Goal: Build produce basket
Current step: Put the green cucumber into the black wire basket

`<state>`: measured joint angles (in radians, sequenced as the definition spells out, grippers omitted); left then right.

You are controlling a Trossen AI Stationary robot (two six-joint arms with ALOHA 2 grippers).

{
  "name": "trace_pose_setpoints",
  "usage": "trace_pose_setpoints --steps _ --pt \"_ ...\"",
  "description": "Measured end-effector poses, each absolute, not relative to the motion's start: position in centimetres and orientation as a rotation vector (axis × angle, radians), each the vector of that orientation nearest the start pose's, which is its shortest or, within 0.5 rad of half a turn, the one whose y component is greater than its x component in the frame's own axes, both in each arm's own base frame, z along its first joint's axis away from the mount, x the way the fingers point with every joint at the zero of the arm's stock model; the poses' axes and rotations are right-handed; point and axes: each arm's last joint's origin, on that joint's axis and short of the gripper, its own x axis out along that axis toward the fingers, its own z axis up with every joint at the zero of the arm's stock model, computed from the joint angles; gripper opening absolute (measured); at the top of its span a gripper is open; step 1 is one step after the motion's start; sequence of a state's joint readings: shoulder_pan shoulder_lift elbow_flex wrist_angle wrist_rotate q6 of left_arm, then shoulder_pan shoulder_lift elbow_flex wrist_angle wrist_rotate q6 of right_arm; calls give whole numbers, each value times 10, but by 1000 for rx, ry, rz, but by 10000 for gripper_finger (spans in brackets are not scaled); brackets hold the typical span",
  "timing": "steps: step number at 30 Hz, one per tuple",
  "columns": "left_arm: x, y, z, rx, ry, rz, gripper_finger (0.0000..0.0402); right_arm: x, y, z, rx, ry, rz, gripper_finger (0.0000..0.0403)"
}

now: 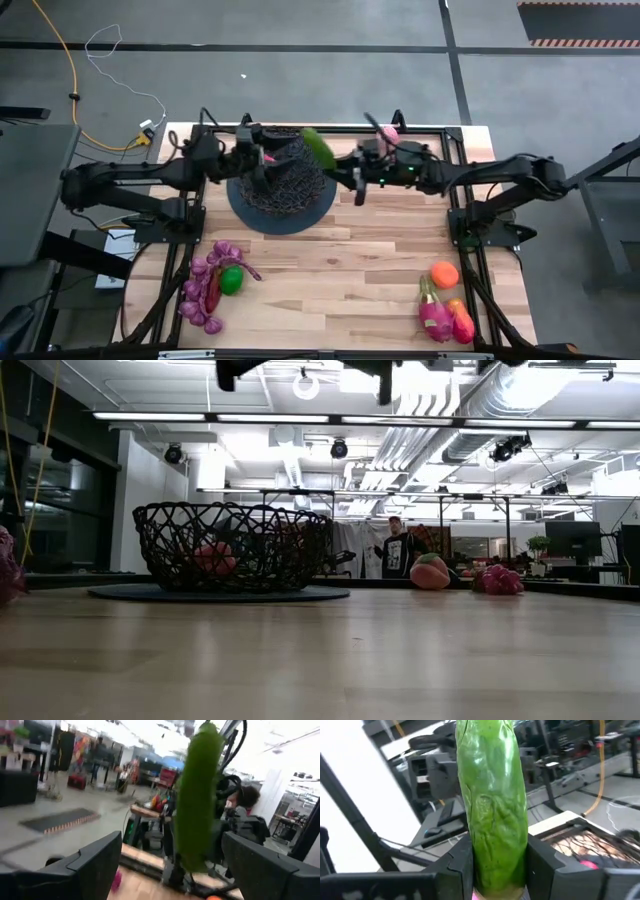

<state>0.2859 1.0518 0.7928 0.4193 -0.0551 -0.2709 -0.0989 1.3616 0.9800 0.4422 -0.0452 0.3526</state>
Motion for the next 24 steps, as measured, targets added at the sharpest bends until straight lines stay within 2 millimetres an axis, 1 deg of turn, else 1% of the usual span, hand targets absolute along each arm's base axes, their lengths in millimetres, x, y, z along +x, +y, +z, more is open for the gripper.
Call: trace_pose_setpoints --steps 5,7,10,15,19,24 --pt "242 68 339 -231 -254 276 330 335 -29 341 304 -22 17 114" --pt "244 67 342 -234 -289 238 330 339 -29 346 290 -18 25 114" --pt "245 65 342 -238 -299 193 330 345 -28 346 275 -4 48 114" --pt "246 61 343 -235 -300 169 330 344 -29 347 274 2 58 114" --pt "247 58 343 -229 -294 130 331 341 -35 346 276 21 24 114" --pt "244 57 346 -208 -303 105 331 333 -40 355 290 -1 -1 114"
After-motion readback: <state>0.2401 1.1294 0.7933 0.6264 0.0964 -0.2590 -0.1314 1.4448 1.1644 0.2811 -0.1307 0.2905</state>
